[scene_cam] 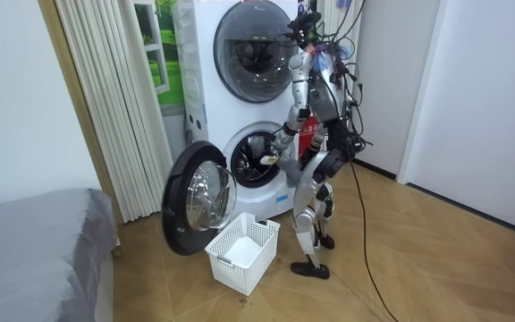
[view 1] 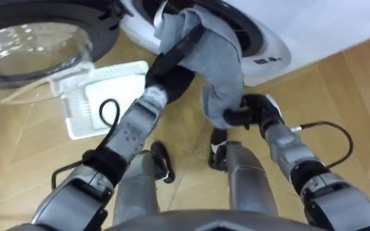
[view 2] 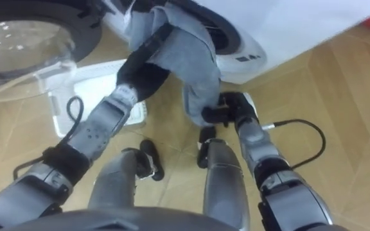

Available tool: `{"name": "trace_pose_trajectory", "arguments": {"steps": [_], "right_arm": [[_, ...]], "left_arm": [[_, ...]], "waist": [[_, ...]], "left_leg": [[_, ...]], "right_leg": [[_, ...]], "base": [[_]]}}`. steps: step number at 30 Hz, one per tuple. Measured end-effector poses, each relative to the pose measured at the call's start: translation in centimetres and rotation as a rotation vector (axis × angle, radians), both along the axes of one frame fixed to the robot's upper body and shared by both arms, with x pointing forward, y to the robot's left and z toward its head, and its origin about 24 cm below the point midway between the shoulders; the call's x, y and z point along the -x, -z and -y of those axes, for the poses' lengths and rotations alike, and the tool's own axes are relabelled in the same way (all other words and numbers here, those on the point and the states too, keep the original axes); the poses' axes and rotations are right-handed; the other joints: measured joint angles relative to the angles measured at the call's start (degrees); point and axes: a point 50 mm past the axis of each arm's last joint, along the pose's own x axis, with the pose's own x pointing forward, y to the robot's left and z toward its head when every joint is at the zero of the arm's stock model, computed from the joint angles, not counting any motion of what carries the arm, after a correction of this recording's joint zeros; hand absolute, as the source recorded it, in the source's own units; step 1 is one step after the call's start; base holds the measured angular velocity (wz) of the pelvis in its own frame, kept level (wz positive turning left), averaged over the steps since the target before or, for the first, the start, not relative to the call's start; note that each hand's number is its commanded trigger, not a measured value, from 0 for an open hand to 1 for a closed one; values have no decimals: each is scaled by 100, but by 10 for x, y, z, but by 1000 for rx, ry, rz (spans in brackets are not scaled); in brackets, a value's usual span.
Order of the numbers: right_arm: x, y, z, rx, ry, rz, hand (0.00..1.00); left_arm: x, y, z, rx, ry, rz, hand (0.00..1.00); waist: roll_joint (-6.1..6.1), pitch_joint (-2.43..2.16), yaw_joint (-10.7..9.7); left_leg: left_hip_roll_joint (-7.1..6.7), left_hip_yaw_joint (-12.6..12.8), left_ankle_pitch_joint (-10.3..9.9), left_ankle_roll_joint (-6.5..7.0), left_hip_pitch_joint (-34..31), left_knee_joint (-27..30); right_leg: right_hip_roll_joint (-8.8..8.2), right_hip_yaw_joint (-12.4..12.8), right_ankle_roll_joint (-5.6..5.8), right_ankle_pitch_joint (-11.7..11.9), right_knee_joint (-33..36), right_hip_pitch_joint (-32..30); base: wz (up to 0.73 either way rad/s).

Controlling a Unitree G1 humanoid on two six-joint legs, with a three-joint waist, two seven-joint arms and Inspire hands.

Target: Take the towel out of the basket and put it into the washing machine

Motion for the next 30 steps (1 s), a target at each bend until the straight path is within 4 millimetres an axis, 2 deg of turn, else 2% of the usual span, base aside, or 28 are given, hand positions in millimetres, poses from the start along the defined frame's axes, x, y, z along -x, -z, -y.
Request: {"name": "trace_pose_trajectory", "arguments": {"steps": [2, 4, 8, 10, 16, 22, 24, 30], "right_arm": [[2, 1, 6, 36, -15, -11, 100], [5, 1, 14, 65, -14, -20, 100], [4, -1, 24, 94, -12, -19, 100], [5, -1, 31, 114, -6, -30, 100], [0, -3, 43, 138, 17, -54, 100], [-7, -8, 42, 103, 34, -40, 100], [-10, -10, 43, 97, 49, -34, 100], [-20, -18, 48, 52, 141, 1, 100]], "left_arm": [[8, 11, -15, -64, -28, -51, 0], [20, 26, -31, -156, -60, -134, 0], [31, 40, -51, -293, -94, -238, 0], [38, 49, -60, -394, -91, -298, 0], [45, 55, -66, -596, -28, -338, 0], [50, 58, -71, -660, -32, -380, 0], [49, 58, -73, -670, -46, -390, 0], [49, 57, -79, -730, -57, -406, 0]], "waist": [[28, 10, 108], [52, 8, 339], [59, 8, 482], [58, 9, 490], [29, 26, 488], [7, 41, 490], [-36, 68, 492], [-56, 81, 488]], "left_leg": [[-33, 0, 37, 8, -15, -58], [-38, -15, 40, 3, -23, -79], [-62, -112, 77, 9, -156, -86], [-146, -205, 116, 15, -233, -127], [-238, -308, 158, 73, -536, -54], [-247, -413, 160, 79, -700, -18], [-259, -413, 161, 80, -726, -5], [-251, -405, 161, 80, -751, 93]], "right_leg": [[-23, -2, 0, 0, -1, -35], [-28, -16, 2, -8, 0, -41], [-100, -152, -7, -35, 10, -99], [-169, -213, 6, -63, 36, -137], [-300, -324, 43, -106, 147, -359], [-342, -468, 48, -133, 154, -433], [-403, -462, 44, -178, 254, -500], [-439, -463, 30, -213, 329, -519]], "base": [[7], [2], [19], [23], [16], [10], [8], [2]]}}
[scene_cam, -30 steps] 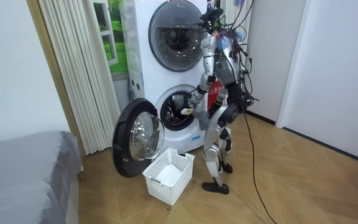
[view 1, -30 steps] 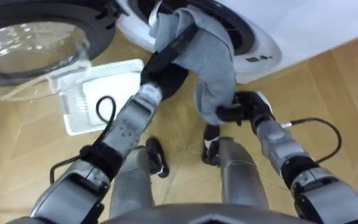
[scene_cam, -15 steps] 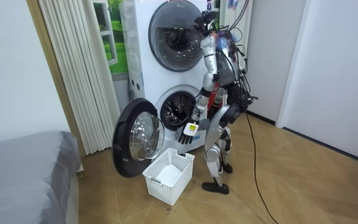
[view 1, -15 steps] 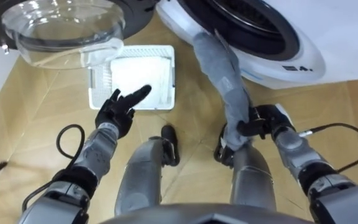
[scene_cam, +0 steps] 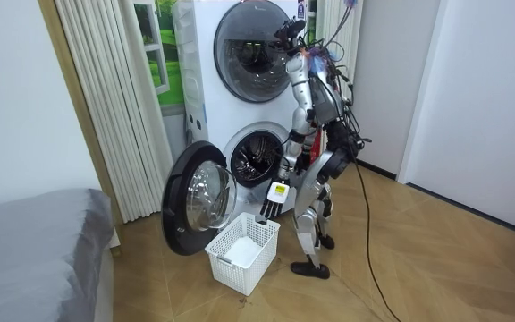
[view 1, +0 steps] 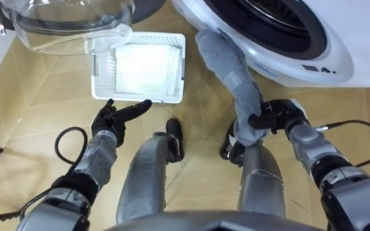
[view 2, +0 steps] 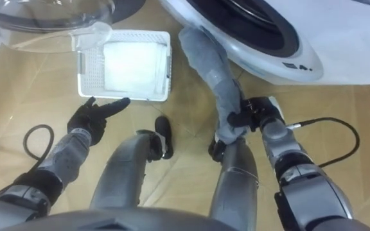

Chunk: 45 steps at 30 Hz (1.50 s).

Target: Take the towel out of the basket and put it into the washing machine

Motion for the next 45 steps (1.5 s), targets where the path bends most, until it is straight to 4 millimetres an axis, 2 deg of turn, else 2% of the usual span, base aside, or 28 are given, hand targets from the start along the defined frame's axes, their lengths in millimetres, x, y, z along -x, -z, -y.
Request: {"name": "trace_pose_trajectory", "arguments": {"steps": [4, 6, 13, 16, 24, 27, 31, 45], "right_arm": [[-8, -10, 9, 21, 60, 49, 100], [-12, -15, 13, 58, 67, 70, 100], [-32, -43, 28, 228, 83, 206, 100], [-40, -53, 22, 234, 73, 266, 100], [-44, -58, 12, 271, 107, 334, 100], [-45, -61, 9, 267, 147, 373, 100], [-44, -61, 10, 289, 180, 392, 100], [-43, -64, 8, 314, 234, 452, 100]], "left_arm": [[1, 1, -1, -19, -15, -16, 0], [2, 1, -3, -32, -31, -27, 0], [9, 4, -7, -79, -65, -49, 0], [17, 8, -9, -87, -87, -68, 0], [18, 5, -18, -100, -177, -33, 0], [20, 7, -16, -95, -183, -33, 0], [23, 8, -14, -93, -185, -34, 0], [28, 12, -4, -59, -215, -34, 0]], "waist": [[-21, 3, -2], [-68, 18, 15], [-115, 11, 18], [-119, 8, -1], [-147, 1, -107], [-144, 0, -211], [-143, -1, -216], [-130, -8, -163]], "left_leg": [[-104, 10, 8, 14, 6, 48], [-102, 81, 11, 21, 20, 61], [-98, 142, 20, 56, -158, 166], [-89, 197, 22, 59, -182, 177], [-110, 260, 55, 114, -192, 190], [-182, 269, 81, 157, -190, 200], [-200, 272, 68, 203, -199, 295], [-200, 311, 88, 245, -202, 359]], "right_leg": [[-95, 40, 15, -51, 137, -41], [-100, 134, 19, -58, 216, -99], [-139, 194, -26, -79, 420, -332], [-144, 236, -33, -77, 484, -403], [-192, 328, -23, -33, 519, -476], [-284, 333, 0, -47, 629, -487], [-350, 338, 36, -63, 699, -485], [-301, 442, 95, -10, 686, -501]], "base": [[5], [-4], [0], [0], [-1], [10], [6], [-1]]}}
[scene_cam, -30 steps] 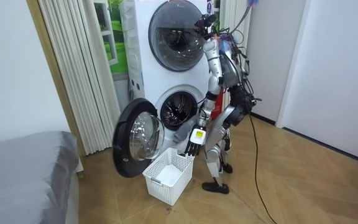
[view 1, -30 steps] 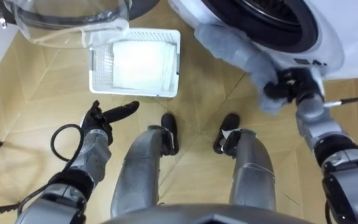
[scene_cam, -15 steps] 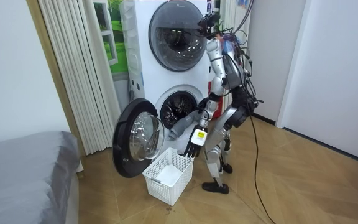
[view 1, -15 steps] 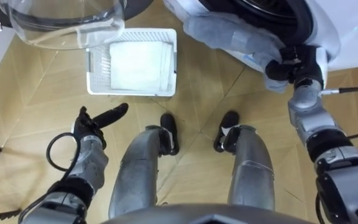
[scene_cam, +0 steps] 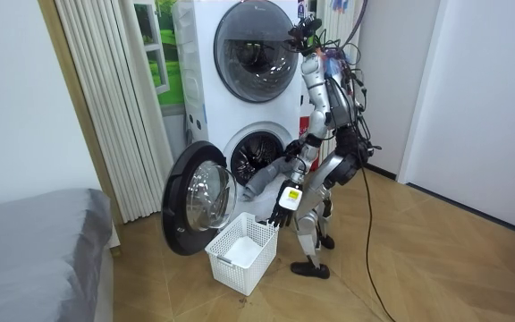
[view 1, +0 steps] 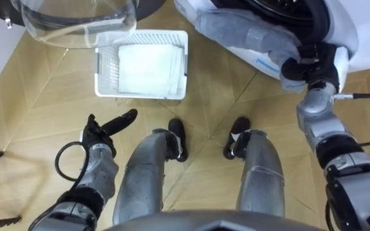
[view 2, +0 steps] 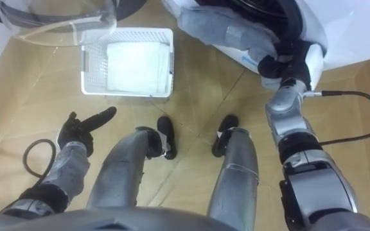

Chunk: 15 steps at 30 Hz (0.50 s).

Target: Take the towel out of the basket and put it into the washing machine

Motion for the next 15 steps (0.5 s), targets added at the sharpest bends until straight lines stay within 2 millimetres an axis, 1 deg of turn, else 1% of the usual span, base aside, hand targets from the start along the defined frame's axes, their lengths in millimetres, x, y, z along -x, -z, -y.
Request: {"name": "trace_pose_trajectory", "arguments": {"steps": [6, 8, 10, 12, 14, 15], "right_arm": [[2, -6, -8, -41, 44, 83, 100], [2, -7, -11, -103, 85, 115, 100], [1, -11, -15, -205, 145, 160, 100], [0, -12, -18, -259, 180, 188, 100], [0, -12, -20, -327, 216, 209, 100], [1, -11, -21, -391, 253, 219, 100]], "left_arm": [[-2, -2, 0, 16, -39, 23, 0], [-1, -1, 1, 35, -65, 17, 0], [2, 0, 3, 36, -76, 5, 0], [5, 2, 5, 40, -77, -1, 0], [7, 3, 6, 45, -79, -8, 0], [8, 4, 8, 46, -87, -16, 0]], "waist": [[10, -6, -12], [22, -14, -11], [24, -16, -34], [25, -17, -46], [24, -17, -81], [23, -18, -114]], "left_leg": [[14, 32, 2, 2, -58, -25], [13, 35, 2, 3, -50, -33], [-3, 35, 8, 10, -40, -58], [-2, 23, 14, 16, -42, -71], [-1, 23, 18, 23, -43, -91], [-9, 27, 22, 30, -38, -111]], "right_leg": [[21, 35, -18, 19, -7, -91], [13, 31, -21, 24, -3, -90], [-11, 9, -20, 24, -5, -85], [-16, -6, -20, 24, -28, -56], [-10, -17, -4, 33, -69, -38], [-14, -20, 11, 40, -94, -26]], "base": [[-1], [0], [4], [6], [5], [5]]}}
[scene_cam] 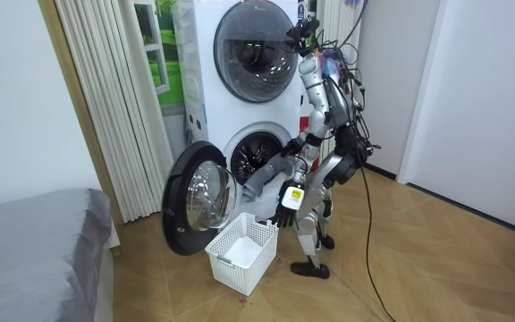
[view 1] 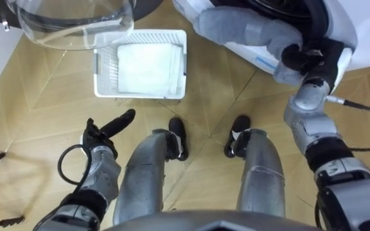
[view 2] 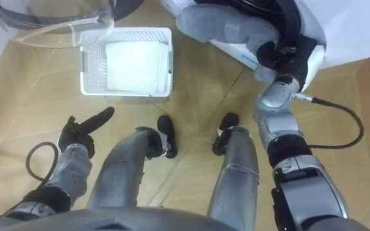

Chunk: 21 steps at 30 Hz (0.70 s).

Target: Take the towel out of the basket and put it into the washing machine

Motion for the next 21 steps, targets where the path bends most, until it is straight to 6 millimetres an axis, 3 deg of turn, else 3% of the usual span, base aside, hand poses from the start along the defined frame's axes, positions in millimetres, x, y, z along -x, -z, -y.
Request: {"name": "trace_pose_trajectory", "arguments": {"steps": [4, 10, 21], "right_arm": [[2, 2, 3, -269, 173, 34, 100], [8, 9, 14, -580, 389, 49, 100], [12, 16, 13, -918, 554, 63, 100]], "left_arm": [[3, 1, -1, -10, -28, -26, 0], [-1, -2, -1, -16, -31, -15, 0], [-13, -11, 2, -9, -29, 18, 0]], "waist": [[-5, -5, -235], [-23, -46, -469], [40, -87, -358]], "left_leg": [[-79, 3, 25, 45, 37, -77], [-57, -8, 23, 48, 145, -145], [26, 23, 21, 46, 239, -164]], "right_leg": [[-72, -39, 60, -10, -29, 40], [-36, -122, 92, 16, -192, 234], [67, -108, 75, 86, -312, 338]], "base": [[9], [1], [-3]]}}
